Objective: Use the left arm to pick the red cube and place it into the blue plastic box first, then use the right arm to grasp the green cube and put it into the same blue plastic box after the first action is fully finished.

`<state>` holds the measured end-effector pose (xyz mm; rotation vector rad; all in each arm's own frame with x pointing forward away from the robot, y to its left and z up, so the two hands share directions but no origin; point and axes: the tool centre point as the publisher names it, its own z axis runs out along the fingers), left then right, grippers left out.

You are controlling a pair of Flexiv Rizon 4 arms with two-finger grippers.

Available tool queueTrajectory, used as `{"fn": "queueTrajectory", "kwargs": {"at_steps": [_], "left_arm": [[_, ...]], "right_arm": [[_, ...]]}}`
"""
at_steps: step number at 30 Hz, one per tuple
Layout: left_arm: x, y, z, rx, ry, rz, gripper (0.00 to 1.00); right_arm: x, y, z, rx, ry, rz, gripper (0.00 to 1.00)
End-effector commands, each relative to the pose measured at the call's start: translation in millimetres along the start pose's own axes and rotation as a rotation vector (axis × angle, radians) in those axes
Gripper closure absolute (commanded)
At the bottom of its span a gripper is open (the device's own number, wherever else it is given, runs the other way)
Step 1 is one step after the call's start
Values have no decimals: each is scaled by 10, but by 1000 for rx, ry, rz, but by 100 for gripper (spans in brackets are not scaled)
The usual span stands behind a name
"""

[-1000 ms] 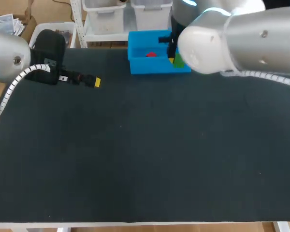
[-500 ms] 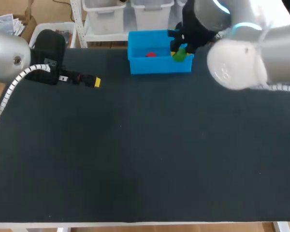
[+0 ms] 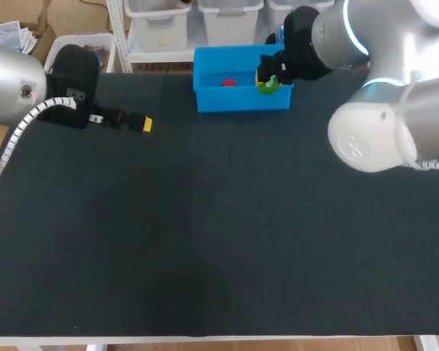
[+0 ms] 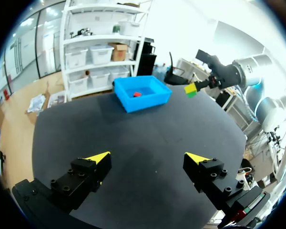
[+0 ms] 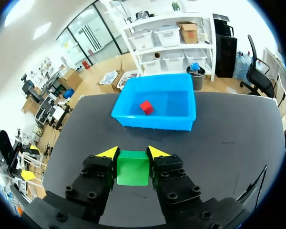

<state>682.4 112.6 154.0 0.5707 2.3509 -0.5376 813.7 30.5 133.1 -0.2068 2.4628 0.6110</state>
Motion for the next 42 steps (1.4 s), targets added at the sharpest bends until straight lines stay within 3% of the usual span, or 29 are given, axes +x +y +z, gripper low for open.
{"fn": "queueTrajectory", "kwargs": {"at_steps": [1, 13, 33, 42], "left_arm": [[6, 18, 2, 7, -3, 2, 0], [6, 18, 2, 7, -3, 2, 0], [6, 18, 2, 7, -3, 2, 0], [6, 18, 2, 7, -3, 2, 0]], "right_arm": [[23, -14, 8, -3, -40, -3, 100], [-162, -101, 181, -9, -31, -1, 100], [-839, -308, 805, 2, -10, -6, 100], [-1054, -398, 993, -22, -14, 1, 100]]}}
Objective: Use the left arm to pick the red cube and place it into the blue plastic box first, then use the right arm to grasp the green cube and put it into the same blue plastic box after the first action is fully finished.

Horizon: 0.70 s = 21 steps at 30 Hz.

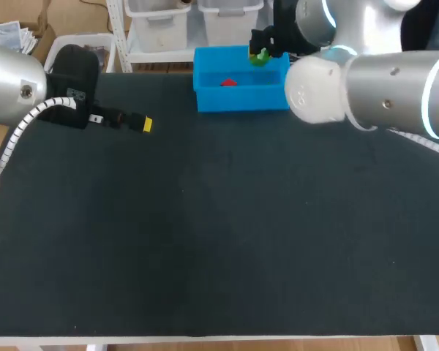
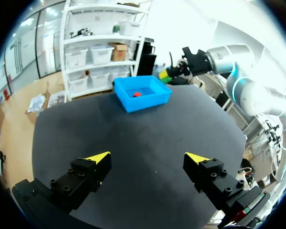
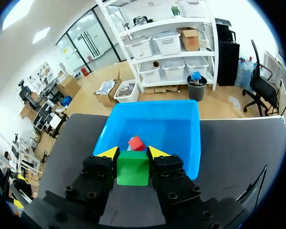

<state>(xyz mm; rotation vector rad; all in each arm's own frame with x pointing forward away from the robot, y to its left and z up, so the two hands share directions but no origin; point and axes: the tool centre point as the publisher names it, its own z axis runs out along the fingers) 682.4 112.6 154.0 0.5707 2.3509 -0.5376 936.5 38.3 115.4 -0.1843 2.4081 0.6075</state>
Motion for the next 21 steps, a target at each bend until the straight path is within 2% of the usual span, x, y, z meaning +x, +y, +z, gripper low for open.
{"fn": "queueTrajectory", "kwargs": {"at_steps": [1, 21], "left_arm": [[7, 18, 2, 8, -3, 2, 0], [7, 18, 2, 8, -3, 2, 0]], "right_arm": [[-154, -63, 229, -26, 43, 1, 100], [-133, -161, 433, -72, 51, 19, 100]]}}
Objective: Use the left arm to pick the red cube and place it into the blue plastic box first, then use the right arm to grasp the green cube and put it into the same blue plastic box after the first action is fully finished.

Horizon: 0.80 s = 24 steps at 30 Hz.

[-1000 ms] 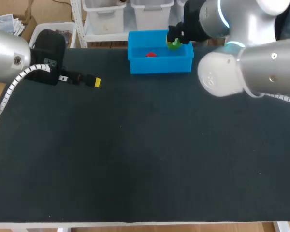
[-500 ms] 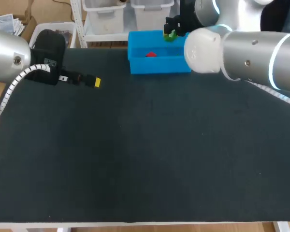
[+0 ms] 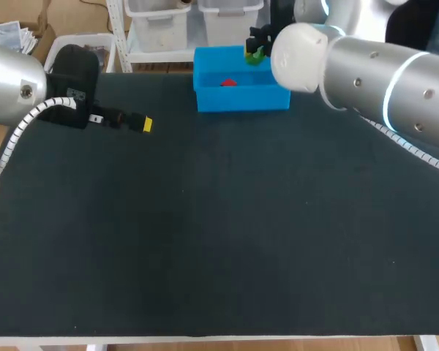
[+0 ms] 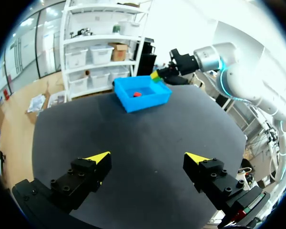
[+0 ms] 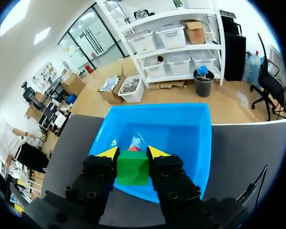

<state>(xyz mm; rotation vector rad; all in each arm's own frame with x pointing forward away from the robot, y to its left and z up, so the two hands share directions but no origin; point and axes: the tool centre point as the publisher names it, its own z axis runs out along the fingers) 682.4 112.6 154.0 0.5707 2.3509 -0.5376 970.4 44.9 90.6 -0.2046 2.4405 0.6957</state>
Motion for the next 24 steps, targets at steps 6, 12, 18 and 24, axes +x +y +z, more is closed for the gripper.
{"fn": "queueTrajectory", "kwargs": {"at_steps": [6, 12, 18, 24], "left_arm": [[7, 19, 2, 8, -3, 2, 0], [7, 19, 2, 8, -3, 2, 0], [7, 19, 2, 8, -3, 2, 0], [7, 19, 2, 8, -3, 2, 0]], "right_arm": [[-42, -41, 114, -14, 8, 0, 100], [7, -54, 198, -14, 25, 6, 100], [69, -107, 271, -3, 50, 14, 100], [142, -167, 320, 15, 75, 19, 100]]}}
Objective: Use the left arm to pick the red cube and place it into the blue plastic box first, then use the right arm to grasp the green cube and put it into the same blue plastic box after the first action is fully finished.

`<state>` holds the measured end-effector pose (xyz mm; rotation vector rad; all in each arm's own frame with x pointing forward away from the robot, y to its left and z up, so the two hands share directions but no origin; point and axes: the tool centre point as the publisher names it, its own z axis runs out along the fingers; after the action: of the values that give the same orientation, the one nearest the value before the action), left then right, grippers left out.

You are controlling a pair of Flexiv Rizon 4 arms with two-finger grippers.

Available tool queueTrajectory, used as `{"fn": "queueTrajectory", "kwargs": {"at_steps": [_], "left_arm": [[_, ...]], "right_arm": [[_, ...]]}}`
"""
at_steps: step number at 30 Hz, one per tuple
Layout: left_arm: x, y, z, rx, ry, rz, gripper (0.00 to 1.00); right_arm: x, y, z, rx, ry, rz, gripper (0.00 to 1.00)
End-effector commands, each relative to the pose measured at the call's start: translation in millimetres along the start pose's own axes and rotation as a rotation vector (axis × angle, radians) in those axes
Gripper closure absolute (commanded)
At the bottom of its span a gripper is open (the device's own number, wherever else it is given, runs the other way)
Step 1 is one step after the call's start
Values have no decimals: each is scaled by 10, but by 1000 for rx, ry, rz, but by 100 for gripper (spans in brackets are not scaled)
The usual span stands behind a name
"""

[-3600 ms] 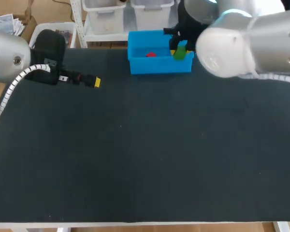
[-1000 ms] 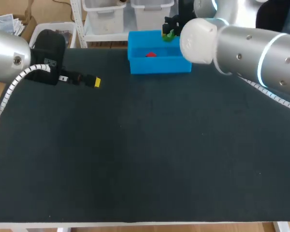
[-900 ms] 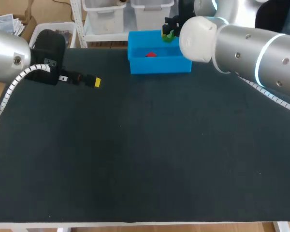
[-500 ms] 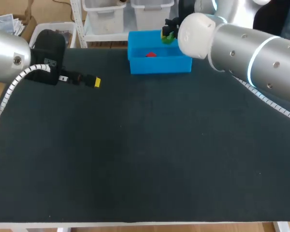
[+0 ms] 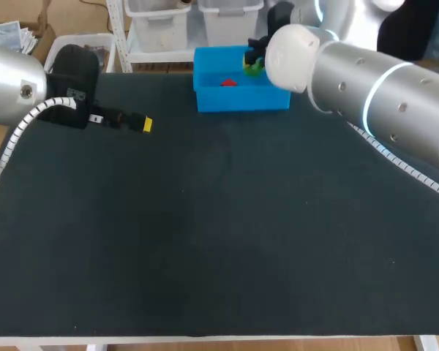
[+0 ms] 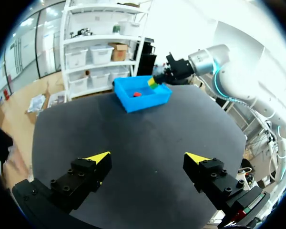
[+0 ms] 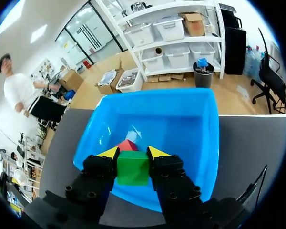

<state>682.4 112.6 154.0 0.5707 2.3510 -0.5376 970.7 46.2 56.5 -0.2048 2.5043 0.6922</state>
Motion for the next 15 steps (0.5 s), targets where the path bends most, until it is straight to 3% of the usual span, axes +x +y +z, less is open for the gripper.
{"fn": "queueTrajectory", "kwargs": {"at_steps": [1, 15], "left_arm": [[7, 19, 2, 8, -3, 2, 0], [7, 19, 2, 8, -3, 2, 0]], "right_arm": [[-48, -40, 81, 7, 18, 5, 100], [-3, -144, 151, 39, 53, 25, 100]]}}
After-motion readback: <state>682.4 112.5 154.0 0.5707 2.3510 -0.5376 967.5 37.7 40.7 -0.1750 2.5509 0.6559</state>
